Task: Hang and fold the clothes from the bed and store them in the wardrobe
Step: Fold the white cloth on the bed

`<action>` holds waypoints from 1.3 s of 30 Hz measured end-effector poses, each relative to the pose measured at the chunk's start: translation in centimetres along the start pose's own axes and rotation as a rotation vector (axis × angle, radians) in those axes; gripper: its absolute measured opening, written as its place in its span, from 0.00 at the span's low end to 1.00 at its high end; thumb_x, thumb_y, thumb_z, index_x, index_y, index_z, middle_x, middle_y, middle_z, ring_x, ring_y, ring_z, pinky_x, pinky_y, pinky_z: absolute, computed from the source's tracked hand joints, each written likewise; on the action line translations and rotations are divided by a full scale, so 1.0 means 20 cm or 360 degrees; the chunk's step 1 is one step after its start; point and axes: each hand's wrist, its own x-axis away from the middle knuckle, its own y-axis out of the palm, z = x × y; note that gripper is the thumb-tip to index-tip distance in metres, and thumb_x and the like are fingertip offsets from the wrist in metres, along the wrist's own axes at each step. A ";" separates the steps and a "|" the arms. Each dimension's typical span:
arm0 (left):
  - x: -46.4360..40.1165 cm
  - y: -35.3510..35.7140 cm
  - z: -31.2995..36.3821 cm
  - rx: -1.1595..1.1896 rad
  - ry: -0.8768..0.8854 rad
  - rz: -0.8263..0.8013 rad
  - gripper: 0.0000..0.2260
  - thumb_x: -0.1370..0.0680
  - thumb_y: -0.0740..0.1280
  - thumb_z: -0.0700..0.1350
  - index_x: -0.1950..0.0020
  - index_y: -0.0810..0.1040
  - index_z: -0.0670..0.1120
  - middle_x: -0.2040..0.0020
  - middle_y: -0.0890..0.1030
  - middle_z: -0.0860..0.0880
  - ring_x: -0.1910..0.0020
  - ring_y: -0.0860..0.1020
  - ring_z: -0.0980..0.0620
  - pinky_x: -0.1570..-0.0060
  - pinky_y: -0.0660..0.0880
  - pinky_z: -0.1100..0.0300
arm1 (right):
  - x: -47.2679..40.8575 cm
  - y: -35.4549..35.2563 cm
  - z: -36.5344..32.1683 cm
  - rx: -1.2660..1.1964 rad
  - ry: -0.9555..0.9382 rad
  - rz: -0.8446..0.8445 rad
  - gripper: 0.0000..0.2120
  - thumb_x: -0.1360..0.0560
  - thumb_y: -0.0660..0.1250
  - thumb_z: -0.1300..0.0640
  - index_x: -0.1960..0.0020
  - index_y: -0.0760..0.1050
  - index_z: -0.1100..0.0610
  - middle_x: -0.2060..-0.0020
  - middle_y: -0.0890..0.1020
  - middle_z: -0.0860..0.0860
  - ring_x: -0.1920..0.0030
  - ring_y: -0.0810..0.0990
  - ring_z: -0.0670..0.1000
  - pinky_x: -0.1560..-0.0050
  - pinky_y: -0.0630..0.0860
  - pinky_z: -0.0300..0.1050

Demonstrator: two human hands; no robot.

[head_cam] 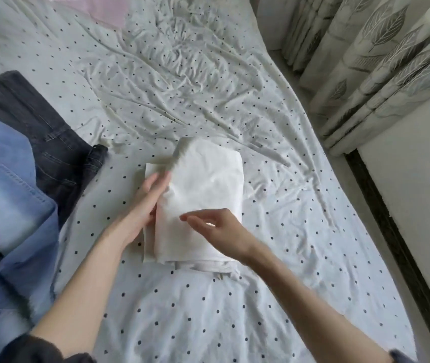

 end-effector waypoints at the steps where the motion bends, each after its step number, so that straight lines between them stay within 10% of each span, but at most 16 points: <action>1: -0.01 -0.02 -0.01 -0.0221 0.0018 0.0142 0.30 0.26 0.66 0.60 0.27 0.63 0.54 0.39 0.74 0.53 0.47 0.76 0.57 0.49 0.68 0.59 | -0.01 0.02 0.01 0.0011 -0.0032 0.0071 0.12 0.21 0.62 0.55 0.43 0.81 0.56 0.43 0.81 0.48 0.41 0.77 0.44 0.38 0.70 0.36; 6: -0.04 -0.05 -0.19 -0.0485 0.0144 0.0704 0.18 0.24 0.64 0.39 0.35 0.69 0.48 0.49 0.79 0.45 0.49 0.78 0.44 0.50 0.74 0.55 | -0.06 0.04 0.16 0.0810 -0.0315 0.0827 0.18 0.22 0.63 0.56 0.32 0.72 0.54 0.32 0.71 0.53 0.30 0.66 0.56 0.32 0.63 0.52; 11: 0.00 -0.09 -0.29 -0.0809 0.0141 0.0928 0.17 0.22 0.60 0.38 0.33 0.66 0.45 0.49 0.76 0.44 0.45 0.74 0.40 0.51 0.68 0.55 | -0.28 0.06 0.26 0.1504 -0.0205 0.0428 0.30 0.22 0.55 0.40 0.24 0.49 0.44 0.23 0.42 0.50 0.24 0.36 0.55 0.29 0.38 0.64; 15: -0.01 -0.05 -0.27 -0.1507 0.0825 0.1006 0.24 0.23 0.61 0.36 0.27 0.65 0.44 0.30 0.67 0.39 0.31 0.64 0.37 0.35 0.64 0.44 | -0.42 0.16 0.36 0.1558 -0.0127 0.0311 0.31 0.22 0.46 0.37 0.23 0.44 0.45 0.24 0.38 0.52 0.25 0.33 0.56 0.29 0.35 0.65; 19: -0.20 -0.02 -0.30 -0.1977 0.0880 0.0658 0.23 0.18 0.55 0.48 0.24 0.56 0.53 0.22 0.49 0.44 0.24 0.46 0.40 0.27 0.44 0.44 | -0.45 0.21 0.44 0.1596 -0.0168 0.0450 0.31 0.23 0.40 0.38 0.23 0.45 0.47 0.23 0.42 0.54 0.25 0.36 0.58 0.30 0.37 0.65; 30: -0.42 -0.11 -0.42 -0.2337 0.0759 0.0641 0.25 0.19 0.48 0.57 0.25 0.42 0.55 0.22 0.44 0.46 0.24 0.41 0.41 0.26 0.40 0.46 | -0.51 0.24 0.51 0.1572 -0.0155 0.0437 0.29 0.21 0.48 0.41 0.23 0.45 0.47 0.23 0.43 0.55 0.25 0.37 0.58 0.29 0.35 0.64; 39: -0.10 -0.04 -0.36 -0.1219 0.0433 0.0819 0.40 0.26 0.69 0.49 0.22 0.48 0.45 0.30 0.63 0.37 0.31 0.63 0.40 0.35 0.62 0.49 | -0.05 0.17 0.53 0.0347 0.0203 0.0839 0.27 0.24 0.65 0.51 0.28 0.63 0.57 0.29 0.66 0.55 0.30 0.65 0.54 0.30 0.62 0.48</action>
